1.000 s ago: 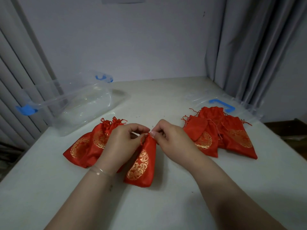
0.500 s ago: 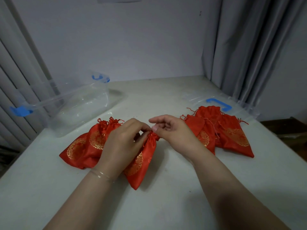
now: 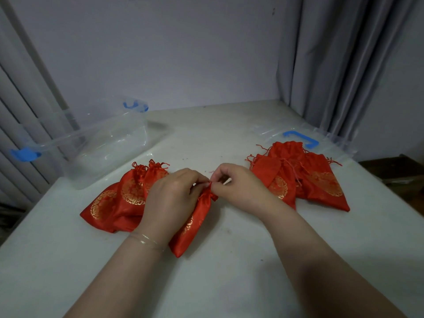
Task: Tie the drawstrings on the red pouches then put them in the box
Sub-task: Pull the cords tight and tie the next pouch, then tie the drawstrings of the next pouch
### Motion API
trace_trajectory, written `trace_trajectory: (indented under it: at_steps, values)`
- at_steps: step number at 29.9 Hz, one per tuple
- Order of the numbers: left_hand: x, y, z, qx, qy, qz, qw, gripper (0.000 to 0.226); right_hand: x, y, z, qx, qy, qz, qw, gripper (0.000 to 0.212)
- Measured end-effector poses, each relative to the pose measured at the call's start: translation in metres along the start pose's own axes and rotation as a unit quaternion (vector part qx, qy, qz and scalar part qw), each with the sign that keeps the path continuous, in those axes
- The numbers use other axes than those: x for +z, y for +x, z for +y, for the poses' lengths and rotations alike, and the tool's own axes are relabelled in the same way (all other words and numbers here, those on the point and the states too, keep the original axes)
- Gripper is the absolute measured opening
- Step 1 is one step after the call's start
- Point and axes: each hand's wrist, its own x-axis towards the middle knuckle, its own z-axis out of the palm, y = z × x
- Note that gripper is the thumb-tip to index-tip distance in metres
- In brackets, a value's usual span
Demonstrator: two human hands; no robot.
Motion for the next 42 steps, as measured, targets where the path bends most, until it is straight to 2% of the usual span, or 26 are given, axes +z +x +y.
trace_trajectory:
  at_steps: [2, 4, 9, 12, 16, 18, 20, 22, 24, 26, 28, 30, 32, 34, 36, 39, 41, 42]
  values:
    - [0.000, 0.000, 0.000, -0.021, 0.006, -0.001, 1.000, 0.009, 0.002, 0.000, 0.001, -0.020, -0.014, 0.035, 0.999, 0.010]
    - [-0.001, 0.000, -0.001, -0.026, 0.007, -0.007, 1.000, 0.008, 0.000, 0.002, 0.002, -0.040, -0.040, 0.070, 0.996, 0.008]
    - [0.002, 0.004, -0.002, 0.013, -0.014, -0.055, 0.998, 0.005, -0.002, 0.002, 0.006, -0.047, -0.182, 0.101, 0.977, 0.003]
    - [0.003, 0.004, -0.004, 0.009, -0.053, -0.076, 0.996, 0.005, 0.004, 0.001, 0.004, -0.067, -0.236, 0.141, 0.959, 0.006]
    - [-0.001, 0.003, -0.004, -0.030, -0.094, -0.109, 0.989, 0.007, 0.012, 0.002, -0.002, -0.103, -0.266, 0.174, 0.943, 0.009]
    - [-0.003, 0.002, -0.001, -0.054, -0.124, -0.116, 0.984, 0.009, 0.011, 0.002, -0.002, -0.119, -0.236, 0.157, 0.951, 0.009]
    - [-0.005, 0.001, 0.001, -0.073, -0.150, -0.101, 0.981, 0.010, 0.005, 0.002, 0.000, -0.119, -0.161, 0.131, 0.971, 0.007]
    - [-0.005, 0.001, 0.000, -0.110, -0.161, -0.061, 0.979, 0.010, -0.002, 0.003, 0.005, -0.093, -0.122, 0.151, 0.977, 0.006]
    - [-0.005, 0.003, -0.004, -0.167, -0.175, 0.001, 0.970, 0.010, -0.012, 0.006, 0.012, -0.048, -0.154, 0.215, 0.963, 0.009]
    - [-0.007, 0.004, -0.012, -0.221, -0.188, 0.050, 0.956, 0.014, -0.021, 0.008, 0.021, 0.026, -0.247, 0.245, 0.937, 0.015]
    - [-0.009, 0.004, -0.022, -0.246, -0.105, 0.053, 0.962, 0.027, -0.026, 0.008, 0.028, 0.110, -0.329, 0.209, 0.914, 0.027]
    - [-0.010, 0.003, -0.033, -0.239, 0.049, -0.015, 0.970, 0.043, -0.025, 0.007, 0.032, 0.158, -0.374, 0.159, 0.900, 0.040]
    - [-0.009, 0.001, -0.036, -0.250, 0.165, -0.114, 0.947, 0.053, -0.022, 0.007, 0.034, 0.174, -0.401, 0.129, 0.890, 0.042]
    - [-0.005, -0.002, -0.038, -0.249, 0.212, -0.158, 0.932, 0.056, -0.023, 0.008, 0.035, 0.182, -0.412, 0.123, 0.884, 0.037]
    - [-0.004, -0.004, -0.038, -0.242, 0.206, -0.131, 0.939, 0.055, -0.024, 0.009, 0.034, 0.187, -0.405, 0.125, 0.886, 0.033]
    - [-0.007, -0.001, -0.036, -0.186, 0.164, 0.003, 0.969, 0.040, -0.027, 0.010, 0.032, 0.171, -0.378, 0.154, 0.897, 0.031]
    - [-0.009, 0.003, -0.032, -0.114, 0.117, 0.093, 0.982, 0.023, -0.026, 0.010, 0.030, 0.118, -0.324, 0.199, 0.917, 0.027]
    - [-0.010, 0.005, -0.029, -0.085, 0.086, 0.106, 0.987, 0.019, -0.025, 0.010, 0.028, 0.076, -0.290, 0.225, 0.927, 0.024]
